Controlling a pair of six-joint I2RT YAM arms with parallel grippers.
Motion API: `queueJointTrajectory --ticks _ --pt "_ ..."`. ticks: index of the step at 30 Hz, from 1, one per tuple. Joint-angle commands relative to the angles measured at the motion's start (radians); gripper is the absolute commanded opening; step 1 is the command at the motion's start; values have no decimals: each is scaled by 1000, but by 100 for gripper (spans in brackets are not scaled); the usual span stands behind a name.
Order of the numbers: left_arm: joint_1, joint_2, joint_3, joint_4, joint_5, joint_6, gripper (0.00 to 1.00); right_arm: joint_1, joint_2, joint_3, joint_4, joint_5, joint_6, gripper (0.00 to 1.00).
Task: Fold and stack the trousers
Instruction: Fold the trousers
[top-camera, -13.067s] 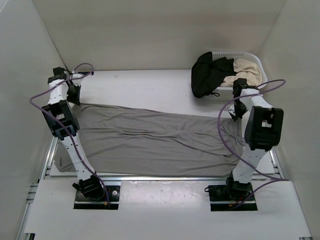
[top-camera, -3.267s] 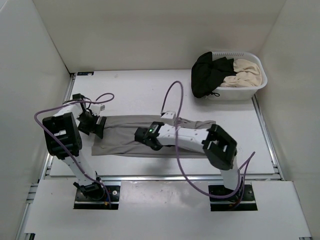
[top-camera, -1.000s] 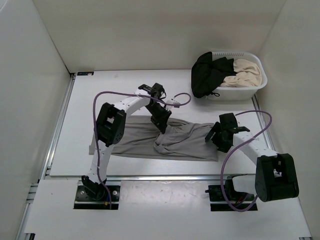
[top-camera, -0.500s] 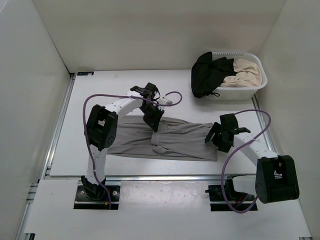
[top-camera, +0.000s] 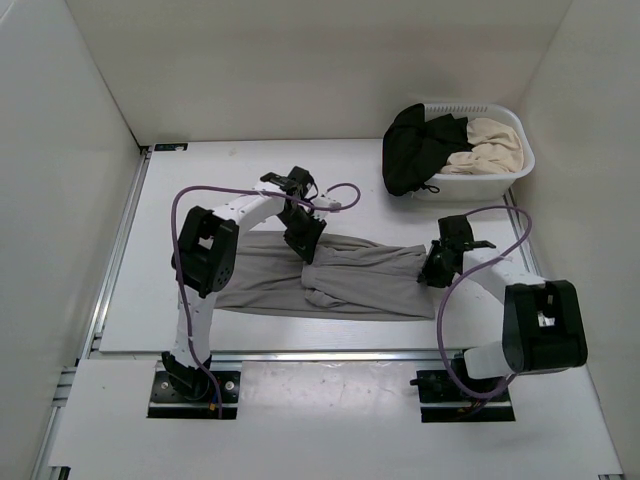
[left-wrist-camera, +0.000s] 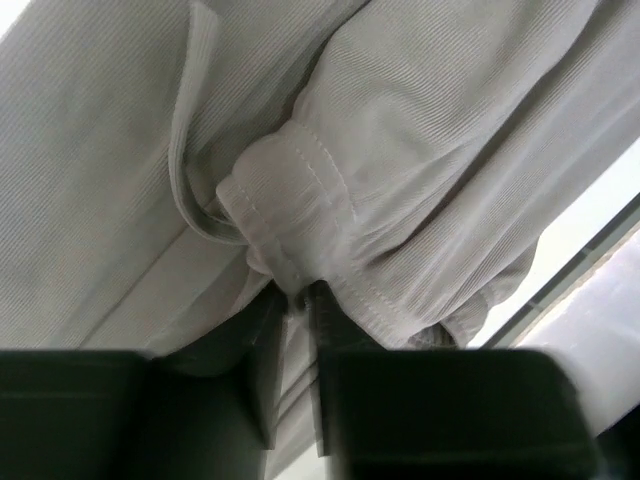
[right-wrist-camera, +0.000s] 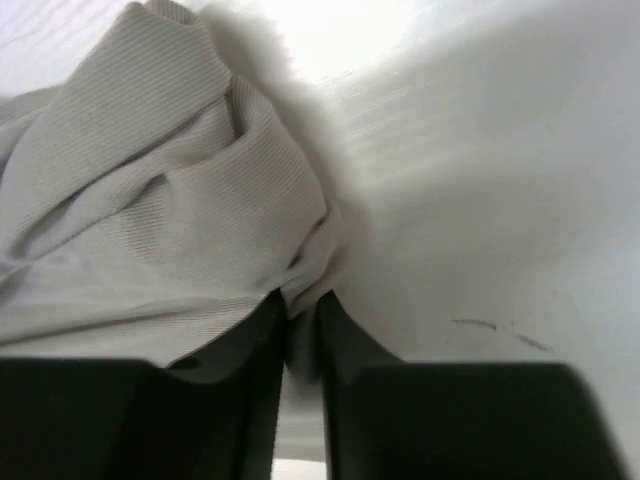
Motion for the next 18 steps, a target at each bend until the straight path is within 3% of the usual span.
queueJointTrajectory --ticks 1,3,7,12,18 --pt "2 -13 38 15 -10 7 33 -14 57 -6 -11 -46 -32 17" --pt "12 -13 38 15 -10 7 42 -14 46 -6 -34 -20 -32 6" --pt "22 -10 75 15 -31 26 43 -14 4 14 -71 -9 -32 1" --pt "33 -1 116 -11 -31 61 48 -24 -17 103 -173 29 -61 0" --pt "156 -64 173 -79 -31 114 48 -106 -55 198 -324 61 -95 0"
